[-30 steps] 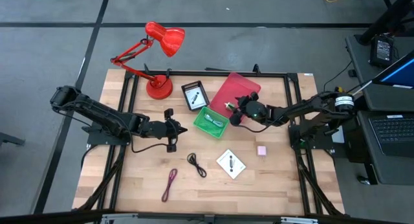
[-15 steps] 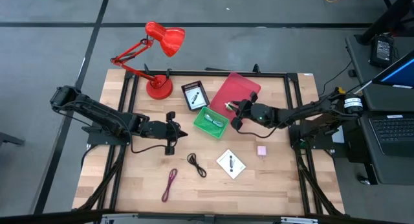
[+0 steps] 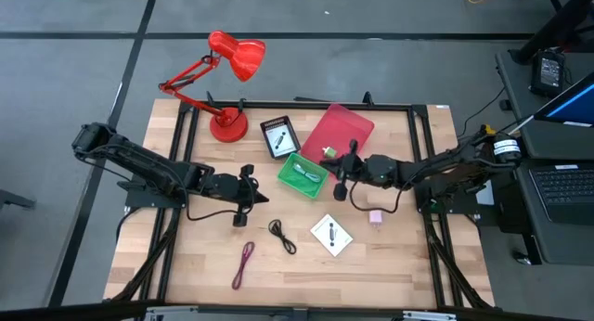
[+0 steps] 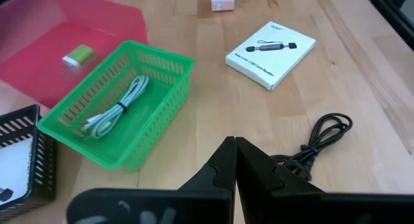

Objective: Pick and place items into bin
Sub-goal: Put the purple charger cable into the green bin

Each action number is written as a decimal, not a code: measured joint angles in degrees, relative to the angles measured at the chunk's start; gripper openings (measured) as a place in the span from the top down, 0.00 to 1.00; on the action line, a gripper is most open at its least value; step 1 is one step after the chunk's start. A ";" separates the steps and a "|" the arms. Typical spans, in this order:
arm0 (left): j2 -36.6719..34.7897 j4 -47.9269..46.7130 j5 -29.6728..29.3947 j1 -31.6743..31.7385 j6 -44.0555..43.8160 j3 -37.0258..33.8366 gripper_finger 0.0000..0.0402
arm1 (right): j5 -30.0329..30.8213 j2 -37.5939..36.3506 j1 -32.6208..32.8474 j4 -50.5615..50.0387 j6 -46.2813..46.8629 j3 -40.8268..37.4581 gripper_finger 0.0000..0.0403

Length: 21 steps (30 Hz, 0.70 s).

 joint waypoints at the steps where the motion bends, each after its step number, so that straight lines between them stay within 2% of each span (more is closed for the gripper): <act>1: 0.00 -0.02 0.00 -0.29 0.00 0.00 1.00 | -0.01 0.00 0.33 1.12 0.04 0.00 0.99; 8: -0.02 0.57 -0.63 -3.06 0.44 0.00 0.99 | 0.00 0.00 4.03 3.60 2.25 -0.02 1.00; 15: -0.02 5.00 -4.87 -6.97 -0.01 0.00 0.99 | 0.33 0.02 11.05 3.07 4.76 -0.02 1.00; 21: -0.02 8.20 -6.03 -10.98 -2.00 0.00 0.99 | 5.83 0.02 17.71 2.68 4.88 -0.02 1.00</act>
